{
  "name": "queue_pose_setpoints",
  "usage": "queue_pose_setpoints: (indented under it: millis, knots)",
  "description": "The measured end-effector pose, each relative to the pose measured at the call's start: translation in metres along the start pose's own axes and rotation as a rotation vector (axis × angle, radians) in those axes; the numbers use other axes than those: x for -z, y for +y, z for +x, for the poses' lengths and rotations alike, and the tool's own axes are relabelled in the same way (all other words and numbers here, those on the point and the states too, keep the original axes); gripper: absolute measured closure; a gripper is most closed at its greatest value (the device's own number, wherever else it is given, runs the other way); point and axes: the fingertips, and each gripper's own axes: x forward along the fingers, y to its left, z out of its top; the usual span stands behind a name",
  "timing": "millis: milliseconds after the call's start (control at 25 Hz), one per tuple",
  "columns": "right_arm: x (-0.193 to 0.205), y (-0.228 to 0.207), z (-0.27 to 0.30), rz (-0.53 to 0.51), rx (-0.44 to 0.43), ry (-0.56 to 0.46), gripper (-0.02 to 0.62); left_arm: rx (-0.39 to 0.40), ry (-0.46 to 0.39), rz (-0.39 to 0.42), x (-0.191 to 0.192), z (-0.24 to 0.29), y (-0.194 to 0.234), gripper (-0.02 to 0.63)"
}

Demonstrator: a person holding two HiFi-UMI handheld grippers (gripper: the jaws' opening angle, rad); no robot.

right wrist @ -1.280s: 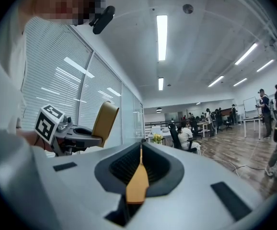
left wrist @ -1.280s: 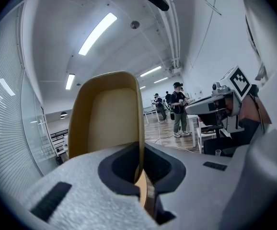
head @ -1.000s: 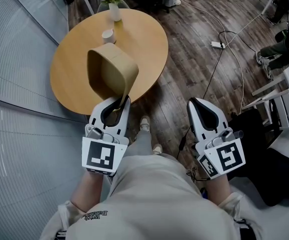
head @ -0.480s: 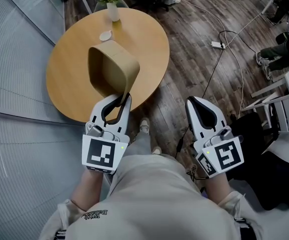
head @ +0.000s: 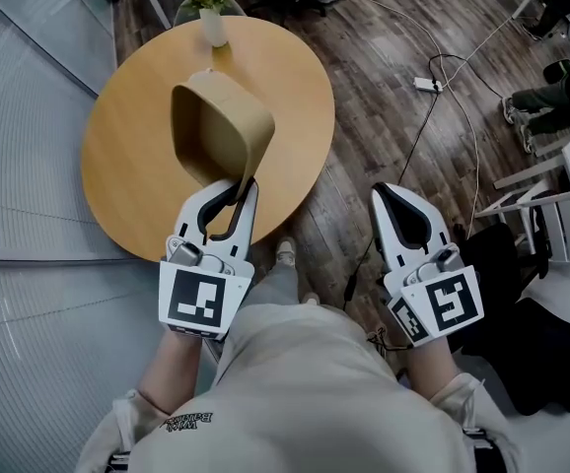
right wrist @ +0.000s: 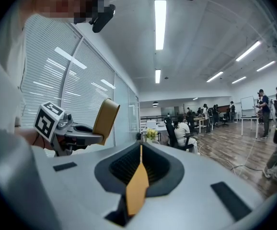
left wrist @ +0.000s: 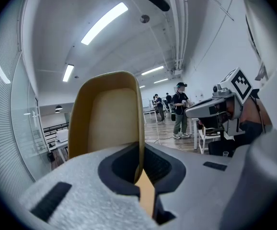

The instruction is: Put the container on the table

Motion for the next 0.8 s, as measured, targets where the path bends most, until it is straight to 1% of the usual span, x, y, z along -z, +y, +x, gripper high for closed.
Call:
queue_pose_setpoints:
  millis: [120,440,560,800]
  knots:
    - [-0.002,-0.008,0.015,-0.001,0.014,0.009,0.561,0.020,0.001,0.021,0.002,0.015,0.012,0.584]
    - [-0.009,-0.025,0.056,0.005,0.055,0.027,0.561,0.057,0.006,0.016,0.004,0.050,0.046,0.584]
    - [-0.010,-0.028,0.071,0.008,0.069,0.033,0.561,0.069,0.002,0.035,0.008,0.058,0.062,0.584]
    - [-0.012,-0.029,0.100,0.000,0.089,0.047,0.561,0.095,0.004,0.031,0.015,0.073,0.086,0.584]
